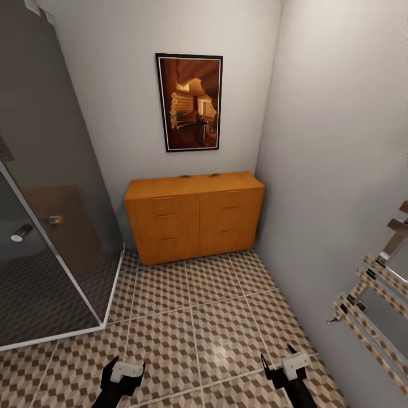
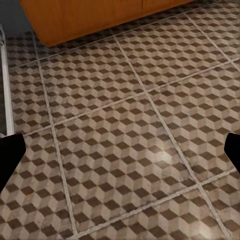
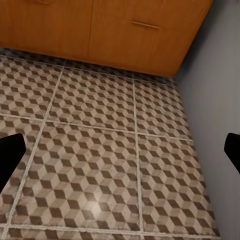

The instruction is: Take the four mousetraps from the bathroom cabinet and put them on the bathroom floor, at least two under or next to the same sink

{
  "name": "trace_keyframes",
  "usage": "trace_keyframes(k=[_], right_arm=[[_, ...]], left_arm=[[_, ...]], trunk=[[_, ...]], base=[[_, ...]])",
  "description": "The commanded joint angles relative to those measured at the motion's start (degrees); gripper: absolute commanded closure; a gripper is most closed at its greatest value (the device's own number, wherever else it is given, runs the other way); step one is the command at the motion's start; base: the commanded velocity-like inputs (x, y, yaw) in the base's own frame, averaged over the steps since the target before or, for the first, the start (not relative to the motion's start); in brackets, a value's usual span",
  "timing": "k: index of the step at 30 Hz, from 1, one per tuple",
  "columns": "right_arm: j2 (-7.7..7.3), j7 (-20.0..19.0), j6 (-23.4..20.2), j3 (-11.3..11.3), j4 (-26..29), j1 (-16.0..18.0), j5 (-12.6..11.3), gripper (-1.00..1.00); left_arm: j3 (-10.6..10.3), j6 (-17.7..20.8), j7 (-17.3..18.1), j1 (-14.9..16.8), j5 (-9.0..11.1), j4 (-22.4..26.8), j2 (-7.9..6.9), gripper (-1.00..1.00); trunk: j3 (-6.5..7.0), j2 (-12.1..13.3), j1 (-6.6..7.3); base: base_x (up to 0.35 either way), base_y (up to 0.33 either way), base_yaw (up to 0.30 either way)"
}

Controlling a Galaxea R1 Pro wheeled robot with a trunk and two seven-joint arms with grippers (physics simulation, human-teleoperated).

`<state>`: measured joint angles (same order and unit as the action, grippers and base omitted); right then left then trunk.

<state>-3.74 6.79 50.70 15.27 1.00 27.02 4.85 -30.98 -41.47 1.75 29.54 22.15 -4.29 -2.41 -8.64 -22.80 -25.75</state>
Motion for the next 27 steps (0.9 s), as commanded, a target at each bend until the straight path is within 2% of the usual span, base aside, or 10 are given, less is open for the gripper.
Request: trace_keyframes(k=[1,27], right_arm=[[-0.02,0.6,0.1,0.2,0.0,0.0,0.5,-1.00],[-0.03,0.6,0.1,0.2,0.0,0.0,0.5,-1.00]], left_arm=[[-0.5,-0.3,0.2,0.1,0.5,-0.2,0.03,-1.00],[-0.5,-0.3,0.2,0.1,0.5,-0.2,0.03,-1.00]], trunk=[[-0.02,-0.1,-0.04],[2.36,-0.1,-0.04]], base=[[0.000,0.000,0.000],[0.000,0.000,0.000]])
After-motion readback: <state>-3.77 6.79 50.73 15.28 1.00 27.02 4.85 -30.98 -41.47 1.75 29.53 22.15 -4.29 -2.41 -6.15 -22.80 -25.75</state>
